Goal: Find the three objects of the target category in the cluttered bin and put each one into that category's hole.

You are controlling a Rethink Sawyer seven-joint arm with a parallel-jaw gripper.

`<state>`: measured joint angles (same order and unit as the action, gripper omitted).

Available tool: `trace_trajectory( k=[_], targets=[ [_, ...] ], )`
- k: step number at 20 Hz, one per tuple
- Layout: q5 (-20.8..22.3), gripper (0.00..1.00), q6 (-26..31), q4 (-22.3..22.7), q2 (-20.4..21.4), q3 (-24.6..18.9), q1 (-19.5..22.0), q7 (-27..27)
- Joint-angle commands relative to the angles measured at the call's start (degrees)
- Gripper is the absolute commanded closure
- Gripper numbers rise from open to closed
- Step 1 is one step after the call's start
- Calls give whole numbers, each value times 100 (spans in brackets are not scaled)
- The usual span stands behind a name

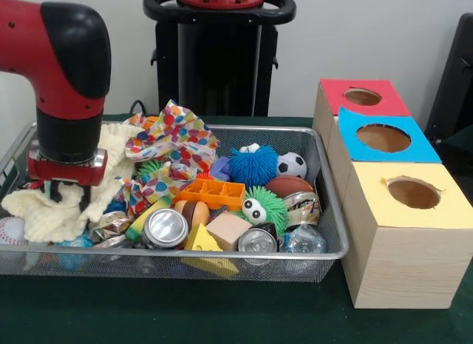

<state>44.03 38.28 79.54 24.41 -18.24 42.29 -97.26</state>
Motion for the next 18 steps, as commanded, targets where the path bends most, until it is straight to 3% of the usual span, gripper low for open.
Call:
trace_trajectory(
  k=[1,3,12,18],
  targets=[
    [437,100,-276,-130,-436,-635,84,1694],
    [425,100,-323,-45,-349,-570,28,1483],
    [-171,100,288,1076,808,-216,-534,346],
    [-583,100,489,1496,1328,-16,-1027,-375]
  ],
)
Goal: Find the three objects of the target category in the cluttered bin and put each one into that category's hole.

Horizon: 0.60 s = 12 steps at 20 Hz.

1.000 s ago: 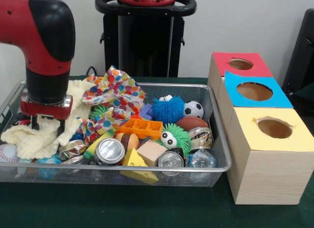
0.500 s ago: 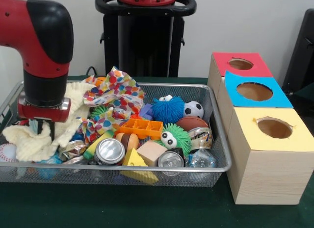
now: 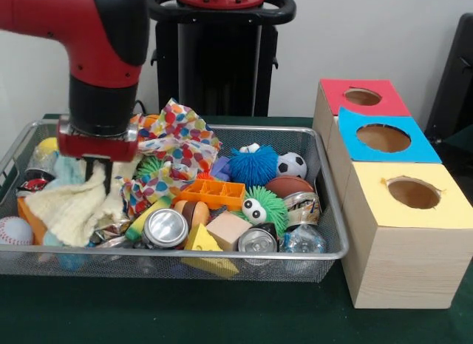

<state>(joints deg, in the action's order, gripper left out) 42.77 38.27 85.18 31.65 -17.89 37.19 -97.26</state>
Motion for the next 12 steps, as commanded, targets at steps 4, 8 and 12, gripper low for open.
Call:
trace_trajectory(
  k=[4,8,12],
  targets=[
    [-731,100,524,999,698,114,-838,-736],
    [-995,100,723,980,870,332,-1183,-896],
    [-1258,100,853,975,965,475,-1398,-904]
  ],
)
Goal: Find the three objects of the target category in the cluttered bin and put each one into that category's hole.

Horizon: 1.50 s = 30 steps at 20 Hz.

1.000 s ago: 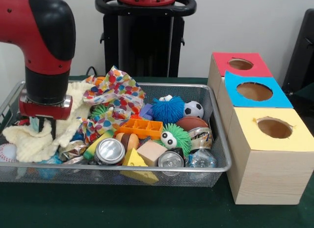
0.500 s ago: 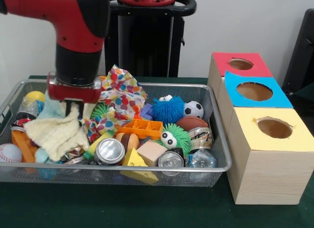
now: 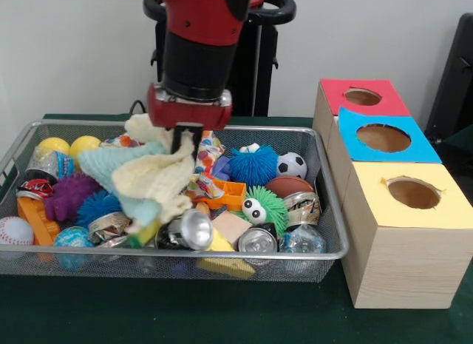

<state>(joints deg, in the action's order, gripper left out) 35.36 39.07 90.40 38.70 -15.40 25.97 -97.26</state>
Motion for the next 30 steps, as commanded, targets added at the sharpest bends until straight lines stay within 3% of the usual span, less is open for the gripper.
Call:
trace_trajectory(
  k=[1,6,14,18,25,30],
  targets=[
    [-578,100,767,451,258,223,-278,-844],
    [-808,100,894,340,153,196,-201,-474],
    [-1057,100,1206,600,663,369,-342,-372],
    [-1145,100,1309,627,781,481,-507,-516],
    [-1399,100,1853,730,1343,814,-1035,-887],
    [-1561,100,1886,784,1382,998,-1251,-1029]
  ],
)
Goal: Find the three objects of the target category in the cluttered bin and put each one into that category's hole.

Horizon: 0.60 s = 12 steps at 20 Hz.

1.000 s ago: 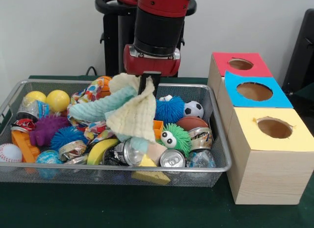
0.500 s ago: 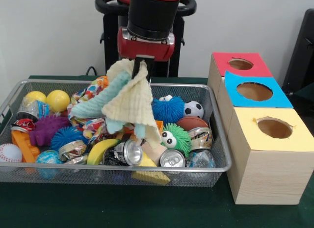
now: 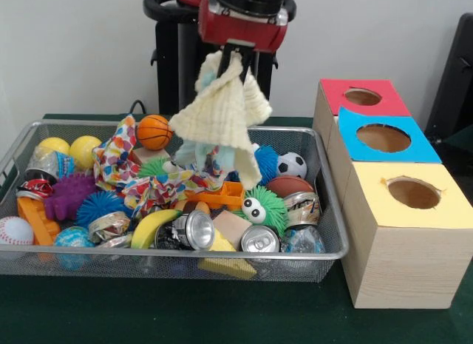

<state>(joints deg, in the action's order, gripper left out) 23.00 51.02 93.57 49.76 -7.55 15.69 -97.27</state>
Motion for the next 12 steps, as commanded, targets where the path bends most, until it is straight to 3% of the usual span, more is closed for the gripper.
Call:
trace_trajectory(
  k=[1,5,12],
  targets=[
    [-324,100,706,422,256,258,-286,-1050],
    [-373,100,865,292,252,418,-496,-1125],
    [-596,100,634,247,-36,494,-495,-1011]
  ],
)
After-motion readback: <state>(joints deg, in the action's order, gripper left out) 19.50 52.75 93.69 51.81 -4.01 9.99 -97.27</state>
